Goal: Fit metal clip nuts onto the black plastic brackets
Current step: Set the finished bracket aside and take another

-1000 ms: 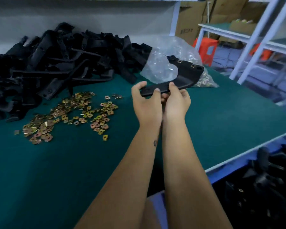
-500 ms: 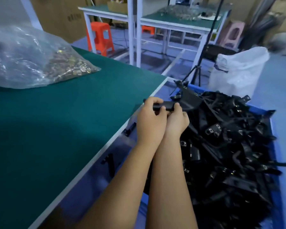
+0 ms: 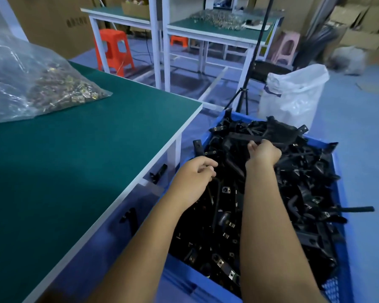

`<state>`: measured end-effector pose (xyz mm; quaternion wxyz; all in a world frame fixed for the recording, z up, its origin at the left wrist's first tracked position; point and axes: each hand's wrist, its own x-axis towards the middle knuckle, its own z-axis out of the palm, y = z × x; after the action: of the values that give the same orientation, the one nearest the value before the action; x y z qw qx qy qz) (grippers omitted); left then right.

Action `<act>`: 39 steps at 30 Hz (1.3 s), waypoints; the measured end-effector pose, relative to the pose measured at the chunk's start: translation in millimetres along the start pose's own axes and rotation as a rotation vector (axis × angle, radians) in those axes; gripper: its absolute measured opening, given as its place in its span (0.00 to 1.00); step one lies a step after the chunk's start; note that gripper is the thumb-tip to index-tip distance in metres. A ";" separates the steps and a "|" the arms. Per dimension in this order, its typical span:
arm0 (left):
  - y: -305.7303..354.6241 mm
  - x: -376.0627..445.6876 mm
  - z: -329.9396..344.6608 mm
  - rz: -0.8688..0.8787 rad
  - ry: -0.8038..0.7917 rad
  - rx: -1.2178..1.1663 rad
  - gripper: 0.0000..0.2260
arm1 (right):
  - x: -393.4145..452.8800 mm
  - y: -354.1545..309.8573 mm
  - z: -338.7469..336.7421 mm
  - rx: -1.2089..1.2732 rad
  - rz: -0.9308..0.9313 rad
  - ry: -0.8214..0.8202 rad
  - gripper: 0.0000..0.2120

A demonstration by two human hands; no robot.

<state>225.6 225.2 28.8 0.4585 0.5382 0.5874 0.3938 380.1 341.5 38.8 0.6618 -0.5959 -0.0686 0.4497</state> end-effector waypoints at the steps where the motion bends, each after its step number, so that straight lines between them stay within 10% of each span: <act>1: -1.4 -0.9 -0.7 -0.001 0.004 -0.007 0.12 | 1.6 -2.1 2.4 -0.004 0.030 -0.016 0.15; 10: 11.4 -0.1 -22.0 0.049 0.139 -0.020 0.09 | -81.8 38.4 52.8 0.006 -0.075 -0.205 0.09; 23: 13.4 -80.0 -219.8 0.169 0.898 -0.339 0.14 | -339.1 103.5 173.5 0.039 -0.154 -0.880 0.12; 30: -49.5 -172.3 -310.4 0.021 1.190 0.026 0.14 | -449.7 200.7 165.9 -0.210 -0.073 -1.222 0.11; 39: -88.7 -262.7 -388.4 -0.248 1.653 0.527 0.10 | -515.1 266.8 111.9 -0.719 -1.076 -1.733 0.09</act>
<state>-172.3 -33.6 78.9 -0.2138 0.1013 0.8577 0.4566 -129.0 43.5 72.5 0.2851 -0.1260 -0.8940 0.3219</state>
